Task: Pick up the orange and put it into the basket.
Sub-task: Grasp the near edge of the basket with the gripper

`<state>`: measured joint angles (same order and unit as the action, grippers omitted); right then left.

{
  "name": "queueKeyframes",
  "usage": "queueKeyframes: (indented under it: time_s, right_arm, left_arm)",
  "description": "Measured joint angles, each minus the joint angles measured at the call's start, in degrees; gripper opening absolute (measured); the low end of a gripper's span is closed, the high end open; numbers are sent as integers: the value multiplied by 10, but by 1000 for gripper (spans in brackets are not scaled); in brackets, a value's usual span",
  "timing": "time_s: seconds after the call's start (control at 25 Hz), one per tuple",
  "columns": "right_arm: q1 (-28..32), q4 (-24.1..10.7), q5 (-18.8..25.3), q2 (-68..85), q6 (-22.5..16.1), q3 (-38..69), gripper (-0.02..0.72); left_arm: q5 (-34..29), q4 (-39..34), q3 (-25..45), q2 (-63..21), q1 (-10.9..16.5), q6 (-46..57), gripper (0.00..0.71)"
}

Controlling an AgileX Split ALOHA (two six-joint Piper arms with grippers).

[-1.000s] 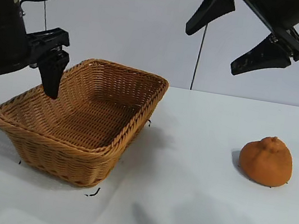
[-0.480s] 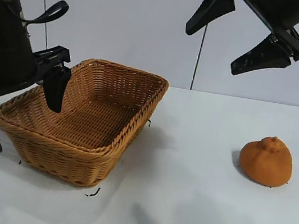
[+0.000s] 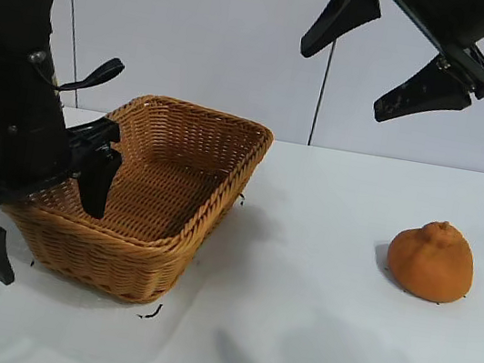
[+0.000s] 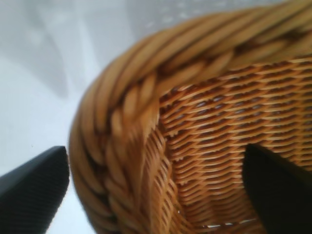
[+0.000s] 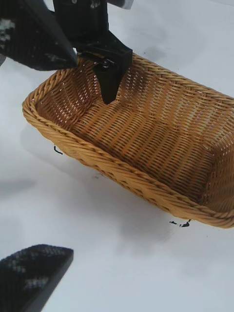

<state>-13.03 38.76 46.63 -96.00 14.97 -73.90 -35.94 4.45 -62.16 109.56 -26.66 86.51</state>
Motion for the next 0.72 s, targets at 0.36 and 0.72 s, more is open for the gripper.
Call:
queueKeyframes:
  time_s: [0.36, 0.72]
  right_arm:
    - [0, 0, -1, 0, 0, 0, 696]
    - [0, 0, -2, 0, 0, 0, 696]
  left_arm:
    - [0, 5, 0, 0, 0, 0, 557]
    - [-5, 12, 0, 0, 0, 0, 299]
